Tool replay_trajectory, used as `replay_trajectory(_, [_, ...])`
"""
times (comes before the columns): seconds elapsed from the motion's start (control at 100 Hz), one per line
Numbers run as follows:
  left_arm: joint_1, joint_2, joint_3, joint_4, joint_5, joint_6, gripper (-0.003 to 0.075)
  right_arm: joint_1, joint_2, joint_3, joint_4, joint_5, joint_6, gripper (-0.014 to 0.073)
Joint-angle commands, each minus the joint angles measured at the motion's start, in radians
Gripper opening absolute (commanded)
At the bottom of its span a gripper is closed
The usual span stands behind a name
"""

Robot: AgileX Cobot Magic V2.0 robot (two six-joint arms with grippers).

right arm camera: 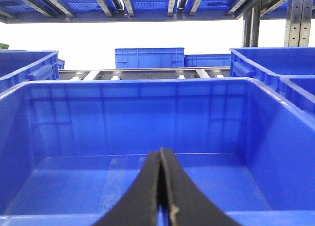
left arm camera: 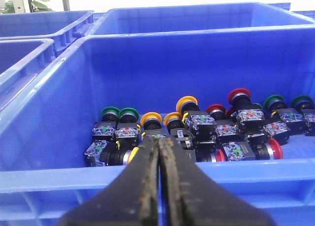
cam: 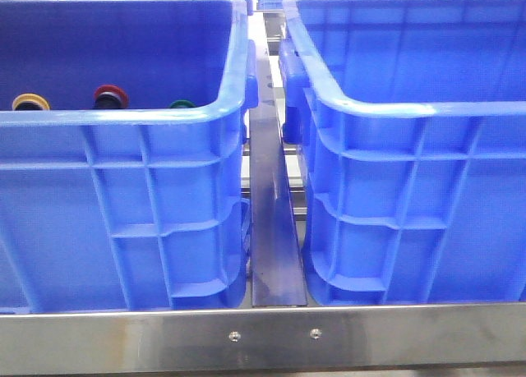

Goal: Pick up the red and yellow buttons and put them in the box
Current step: 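Lower the left gripper into the button bin toward a red-capped button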

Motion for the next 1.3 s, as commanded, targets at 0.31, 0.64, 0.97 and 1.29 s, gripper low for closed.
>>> replay_trajectory(0.31, [-0.007, -0.029, 0.014, -0.005, -0.116, -0.011, -0.002, 0.0, -0.02, 0.005, -0.008, -0.081, -0.001, -0.0069])
replay_trajectory(0.64, [-0.007, 0.033, -0.279, -0.072, 0.098, -0.011, -0.002, 0.0, -0.02, 0.005, -0.008, -0.081, -0.001, -0.0069])
replay_trajectory(0.97, [-0.007, 0.419, -0.844, -0.111, 0.655, 0.046, -0.002, 0.0, -0.02, 0.005, -0.008, -0.081, -0.001, -0.0069])
replay_trajectory(1.29, [-0.007, 0.734, -1.101, -0.121, 0.834, 0.109, -0.002, 0.0, -0.02, 0.005, -0.008, -0.081, -0.001, -0.0069])
